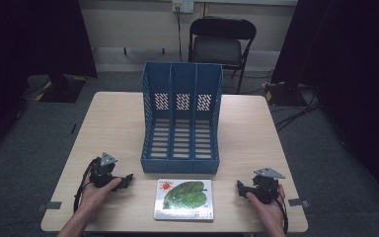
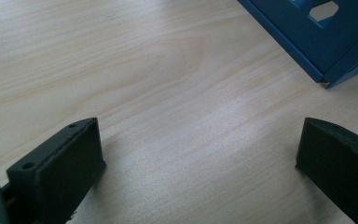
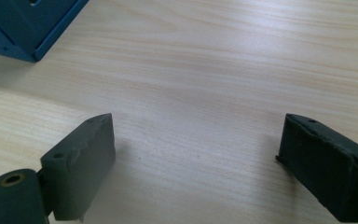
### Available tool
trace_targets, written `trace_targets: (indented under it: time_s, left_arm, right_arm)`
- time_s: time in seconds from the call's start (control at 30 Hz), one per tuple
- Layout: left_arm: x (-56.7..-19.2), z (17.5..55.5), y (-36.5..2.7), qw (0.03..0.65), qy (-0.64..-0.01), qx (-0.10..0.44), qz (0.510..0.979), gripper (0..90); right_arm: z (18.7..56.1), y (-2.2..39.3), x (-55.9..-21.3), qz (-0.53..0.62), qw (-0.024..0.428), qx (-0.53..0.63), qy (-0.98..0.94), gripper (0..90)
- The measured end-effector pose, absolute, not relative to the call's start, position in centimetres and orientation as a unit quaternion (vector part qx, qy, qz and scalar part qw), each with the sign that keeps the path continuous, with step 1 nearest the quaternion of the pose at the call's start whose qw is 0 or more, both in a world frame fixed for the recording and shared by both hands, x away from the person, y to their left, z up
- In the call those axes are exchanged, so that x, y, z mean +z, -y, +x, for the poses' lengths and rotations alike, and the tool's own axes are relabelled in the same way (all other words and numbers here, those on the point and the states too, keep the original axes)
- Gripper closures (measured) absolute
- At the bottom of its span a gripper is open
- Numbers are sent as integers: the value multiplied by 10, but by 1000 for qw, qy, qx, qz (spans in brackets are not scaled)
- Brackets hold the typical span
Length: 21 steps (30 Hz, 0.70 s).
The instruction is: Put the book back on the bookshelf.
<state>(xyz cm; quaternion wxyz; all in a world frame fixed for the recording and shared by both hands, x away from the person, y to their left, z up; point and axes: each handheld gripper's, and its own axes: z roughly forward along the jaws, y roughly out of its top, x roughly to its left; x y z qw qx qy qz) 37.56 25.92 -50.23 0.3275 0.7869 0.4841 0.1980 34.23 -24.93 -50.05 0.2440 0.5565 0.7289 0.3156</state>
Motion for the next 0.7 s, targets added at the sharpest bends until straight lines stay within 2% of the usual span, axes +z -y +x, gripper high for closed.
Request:
trace_targets:
  time_s: [0.2,0.3,0.4,0.7]
  left_arm:
    - [-500,374,-257,325,-494,193,783,20]
    - [-498,373,-258,323,-491,194,785,72]
    - [-496,371,-258,322,-488,195,787,176]
    - [-490,364,-254,326,-481,180,793,191]
  right_arm:
    - [341,249,-500,566,246,310,-723,108]
    - [340,248,-497,570,242,306,-723,148]
    - [339,247,-496,571,240,304,-724,171]
    - [336,241,-490,561,219,315,-734,231]
